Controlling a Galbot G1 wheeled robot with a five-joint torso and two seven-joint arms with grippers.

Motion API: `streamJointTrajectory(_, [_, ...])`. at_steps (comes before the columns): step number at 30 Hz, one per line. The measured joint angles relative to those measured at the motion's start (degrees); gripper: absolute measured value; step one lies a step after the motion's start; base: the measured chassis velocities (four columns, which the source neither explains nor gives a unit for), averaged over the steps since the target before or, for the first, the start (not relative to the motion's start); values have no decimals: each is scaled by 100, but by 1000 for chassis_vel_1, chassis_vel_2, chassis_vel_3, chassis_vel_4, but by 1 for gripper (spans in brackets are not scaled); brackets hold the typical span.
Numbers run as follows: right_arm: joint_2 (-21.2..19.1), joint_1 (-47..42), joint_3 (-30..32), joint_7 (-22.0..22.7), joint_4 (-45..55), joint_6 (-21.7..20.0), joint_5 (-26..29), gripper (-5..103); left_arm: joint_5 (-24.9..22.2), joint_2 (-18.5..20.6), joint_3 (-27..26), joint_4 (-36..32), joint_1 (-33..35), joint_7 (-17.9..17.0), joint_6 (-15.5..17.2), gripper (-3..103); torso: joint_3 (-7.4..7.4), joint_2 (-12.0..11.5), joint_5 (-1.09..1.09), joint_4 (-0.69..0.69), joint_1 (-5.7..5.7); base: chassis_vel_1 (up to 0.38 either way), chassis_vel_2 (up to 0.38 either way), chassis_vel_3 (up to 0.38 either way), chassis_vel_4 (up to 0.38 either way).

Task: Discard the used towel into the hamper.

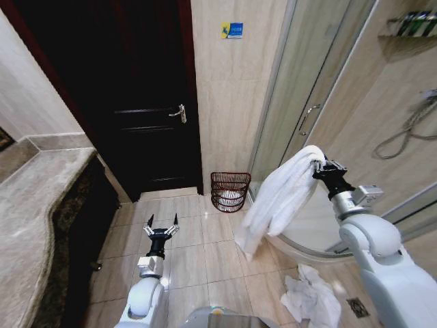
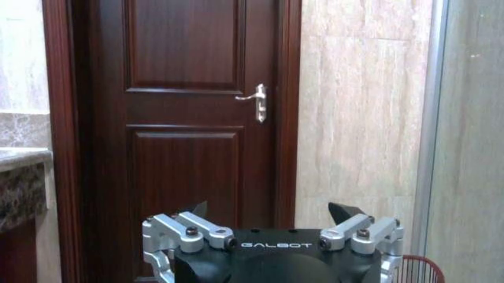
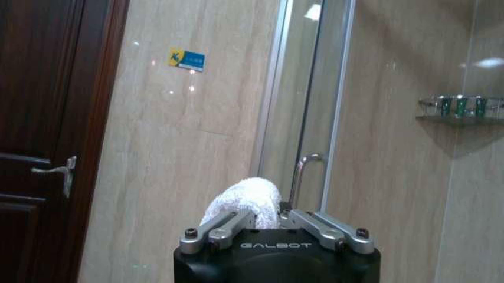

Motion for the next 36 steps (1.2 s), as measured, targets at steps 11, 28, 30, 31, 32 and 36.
streamJointTrajectory(11, [-2, 27, 0, -66, -55, 62, -17, 6, 6, 8, 2, 12, -41, 2, 12, 100, 0, 0, -2, 1, 0, 0, 0, 0, 0])
streamJointTrajectory(28, [30, 70, -20, -131, -122, 98, -31, 6, 12, 49, 18, 100, -158, 15, 33, 100, 0, 0, -1, 2, -1, 0, 0, 0, 0])
streamJointTrajectory(30, [33, 90, -30, -136, -139, 98, -35, 6, 10, 60, 18, 112, -178, 15, 37, 100, 0, 0, -1, 2, -1, 0, 0, 0, 0])
streamJointTrajectory(31, [33, 90, -30, -136, -139, 98, -35, 6, 10, 60, 18, 112, -178, 15, 37, 100, 0, 0, -1, 2, -1, 0, 0, 0, 0])
streamJointTrajectory(32, [34, 97, -35, -136, -143, 99, -36, 6, 9, 64, 18, 115, -184, 16, 38, 100, 0, 0, -1, 1, -1, 0, 0, 0, 0])
streamJointTrajectory(36, [35, 124, -52, -139, -161, 99, -38, 6, 8, 66, 19, 138, -219, 18, 44, 100, 0, 0, -1, 2, -1, 0, 0, 0, 0])
